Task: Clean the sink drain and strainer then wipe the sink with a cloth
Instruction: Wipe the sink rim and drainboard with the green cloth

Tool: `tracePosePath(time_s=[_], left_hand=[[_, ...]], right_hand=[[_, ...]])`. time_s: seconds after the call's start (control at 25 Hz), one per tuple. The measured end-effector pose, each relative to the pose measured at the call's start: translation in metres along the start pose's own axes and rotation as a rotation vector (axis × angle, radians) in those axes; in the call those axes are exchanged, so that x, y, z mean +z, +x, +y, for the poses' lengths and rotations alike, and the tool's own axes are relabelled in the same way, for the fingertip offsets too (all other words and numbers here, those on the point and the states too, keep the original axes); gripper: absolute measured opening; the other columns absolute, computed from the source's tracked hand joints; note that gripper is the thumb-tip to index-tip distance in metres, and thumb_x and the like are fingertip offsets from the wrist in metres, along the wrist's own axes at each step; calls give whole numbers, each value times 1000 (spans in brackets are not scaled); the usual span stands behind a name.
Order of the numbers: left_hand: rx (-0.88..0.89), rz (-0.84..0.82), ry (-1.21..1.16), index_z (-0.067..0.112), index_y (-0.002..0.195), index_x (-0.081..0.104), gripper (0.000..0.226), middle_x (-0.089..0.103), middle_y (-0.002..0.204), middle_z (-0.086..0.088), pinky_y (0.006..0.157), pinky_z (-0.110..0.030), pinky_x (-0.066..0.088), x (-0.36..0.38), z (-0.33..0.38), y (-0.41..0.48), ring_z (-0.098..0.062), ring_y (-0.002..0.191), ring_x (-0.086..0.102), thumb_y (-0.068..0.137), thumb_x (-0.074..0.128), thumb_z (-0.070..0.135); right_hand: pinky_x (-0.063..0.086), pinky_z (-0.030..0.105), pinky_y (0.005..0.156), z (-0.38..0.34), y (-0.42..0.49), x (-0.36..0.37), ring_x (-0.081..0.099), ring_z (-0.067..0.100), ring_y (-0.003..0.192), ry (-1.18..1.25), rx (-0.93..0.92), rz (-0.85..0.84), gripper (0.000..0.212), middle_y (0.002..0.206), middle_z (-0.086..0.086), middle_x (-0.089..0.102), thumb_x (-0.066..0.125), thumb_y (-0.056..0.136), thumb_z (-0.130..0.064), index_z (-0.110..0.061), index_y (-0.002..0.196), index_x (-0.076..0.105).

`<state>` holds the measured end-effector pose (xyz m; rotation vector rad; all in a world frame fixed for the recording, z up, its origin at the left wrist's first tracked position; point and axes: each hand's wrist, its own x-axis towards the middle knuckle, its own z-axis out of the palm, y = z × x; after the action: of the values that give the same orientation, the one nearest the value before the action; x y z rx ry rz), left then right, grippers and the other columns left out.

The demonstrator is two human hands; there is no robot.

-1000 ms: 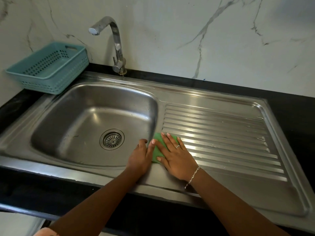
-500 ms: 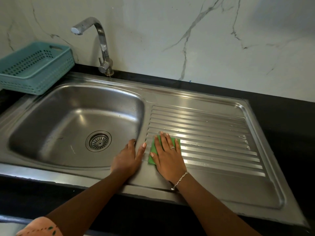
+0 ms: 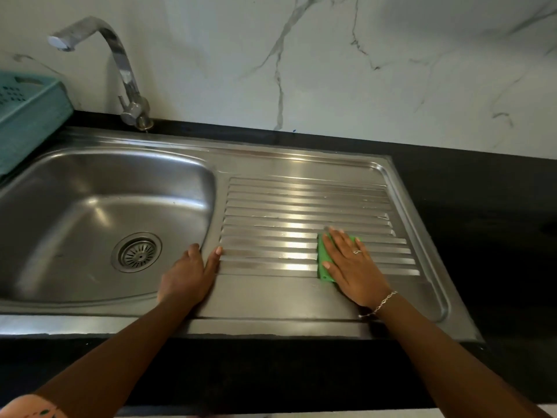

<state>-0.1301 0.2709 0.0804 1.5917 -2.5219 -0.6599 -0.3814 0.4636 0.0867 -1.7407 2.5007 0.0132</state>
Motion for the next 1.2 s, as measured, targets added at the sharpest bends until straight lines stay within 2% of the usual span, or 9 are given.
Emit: tracePosePath(time_s=[0.2,0.32,0.4,0.6,0.72,0.84,0.96,1.08,1.2], left_hand=[[21,16,-10,8,115,44,60,57,121,-23,86,-46,45,0,0,0,-41,108,56,91,23,58],[26,17,-11,7,111,45,60,58,118,-24,85,-47,45,0,0,-1,-40,106,57,91,22,58],[26,14,-15,6,110,46,60,58,119,-23,86,-46,44,-1,1,-1,-40,108,56,91,21,57],[13,12,-64,7,109,48,60,59,119,-22,87,-45,44,-2,4,-1,-40,108,56,92,17,56],[8,21,-90,9,107,49,60,60,119,-21,87,-45,44,-2,4,-1,-40,108,57,92,15,56],[-9,32,-138,11,108,50,58,60,119,-20,86,-44,44,-3,6,-3,-40,108,57,93,15,54],[-17,42,-199,14,109,51,57,61,118,-19,85,-42,43,-3,6,-4,-38,107,57,92,14,54],[-18,70,-291,17,108,53,58,63,114,-17,79,-36,40,-5,3,-3,-36,105,58,92,12,55],[-5,91,-364,20,104,54,58,64,111,-14,76,-32,35,-7,2,-4,-33,102,59,90,10,56]], right_hand=[[1,39,118,86,-39,-12,-6,16,144,47,173,-14,58,152,-3,-11,6,93,-52,-22,142,-6],[-1,38,118,98,-47,-11,-6,18,146,24,265,-41,53,158,6,-6,21,99,-38,-25,139,-11],[-3,40,118,91,-46,-8,-5,20,146,41,306,-17,54,157,5,-8,17,97,-44,-24,141,-9],[-6,43,117,74,-50,-12,-18,19,141,76,311,-85,92,147,1,-25,-24,59,-79,-27,134,-20],[-11,41,116,39,-39,-11,-25,17,137,104,228,-104,99,145,0,-30,-35,51,-79,-27,134,-22],[-15,39,114,-20,-16,-6,-28,19,135,96,105,-75,94,144,1,-30,-38,57,-72,-25,136,-21],[-14,44,114,-76,8,-1,-21,26,139,37,-10,-24,91,151,6,-20,-31,69,-64,-19,144,-9],[-4,54,114,-122,31,0,3,34,145,-8,-113,40,75,156,12,3,-1,87,-57,-14,147,10],[7,57,114,-161,51,1,13,32,145,-44,-203,76,67,156,12,15,11,88,-47,-15,147,17]])
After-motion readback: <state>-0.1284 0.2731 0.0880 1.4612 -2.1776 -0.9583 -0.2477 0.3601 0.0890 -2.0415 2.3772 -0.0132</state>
